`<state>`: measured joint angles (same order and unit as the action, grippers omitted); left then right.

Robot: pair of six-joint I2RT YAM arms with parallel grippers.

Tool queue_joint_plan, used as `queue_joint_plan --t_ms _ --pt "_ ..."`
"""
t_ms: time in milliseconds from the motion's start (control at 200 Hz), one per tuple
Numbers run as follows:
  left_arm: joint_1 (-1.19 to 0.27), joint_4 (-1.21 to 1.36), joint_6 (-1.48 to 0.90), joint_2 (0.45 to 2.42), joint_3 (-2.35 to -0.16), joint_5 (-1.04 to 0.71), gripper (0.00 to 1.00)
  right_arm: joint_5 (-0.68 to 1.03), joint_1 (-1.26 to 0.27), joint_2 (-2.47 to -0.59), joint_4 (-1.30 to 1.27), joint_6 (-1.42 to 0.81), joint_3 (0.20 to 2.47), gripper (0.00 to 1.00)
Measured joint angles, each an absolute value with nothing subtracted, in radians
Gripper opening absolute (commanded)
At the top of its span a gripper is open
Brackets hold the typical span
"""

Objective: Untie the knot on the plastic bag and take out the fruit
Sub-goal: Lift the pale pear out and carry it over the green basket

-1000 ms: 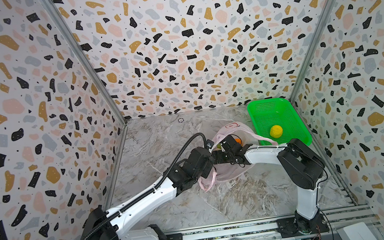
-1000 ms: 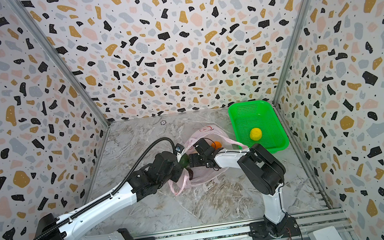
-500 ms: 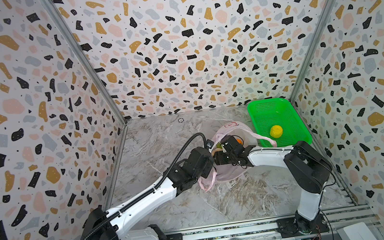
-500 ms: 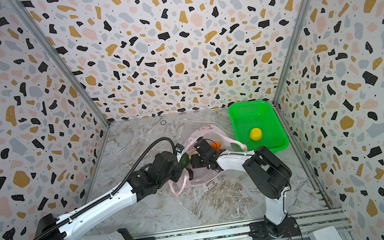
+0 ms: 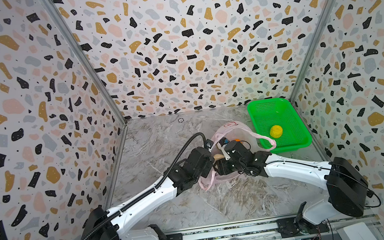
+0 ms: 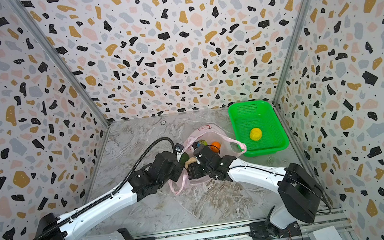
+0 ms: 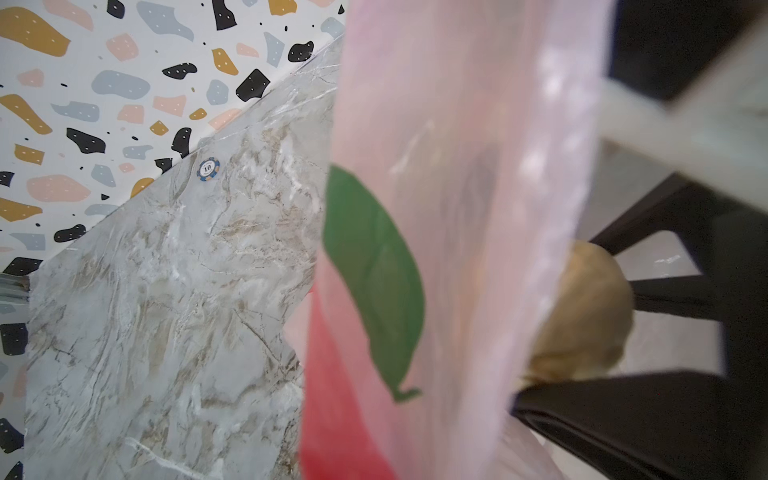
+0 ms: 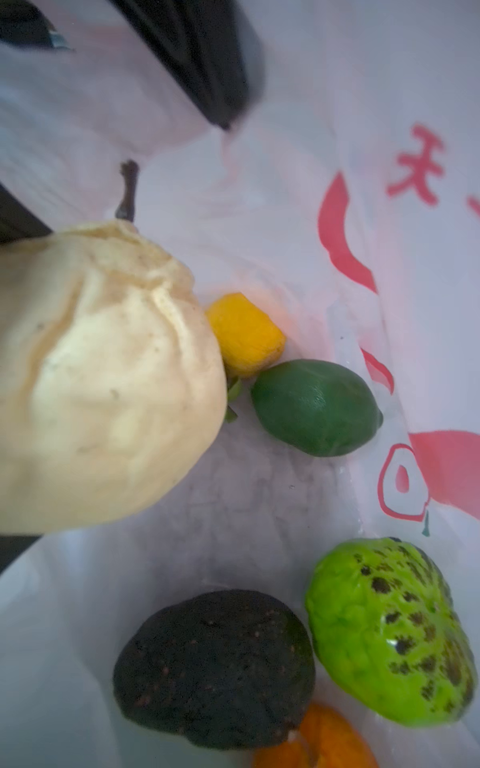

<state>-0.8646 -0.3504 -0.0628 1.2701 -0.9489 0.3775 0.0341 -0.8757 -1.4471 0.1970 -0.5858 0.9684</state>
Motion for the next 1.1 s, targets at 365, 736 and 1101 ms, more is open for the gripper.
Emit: queue_joint_plan --t_ms 365,736,1101 --pt "-0.864 -0.35 -0.063 1.282 -0.949 0.391 0.0 0.057 -0.849 -1.261 0.452 -0.554 1.175 0.55" --pt "-0.864 -0.351 -0.063 1.286 -0.949 0.399 0.0 0.158 -0.564 -1.238 0.52 -0.465 1.411 0.55" --pt "-0.864 -0.351 -0.064 1.286 -0.949 0.399 0.0 0.252 -0.183 -1.286 0.372 -0.428 1.296 0.55"
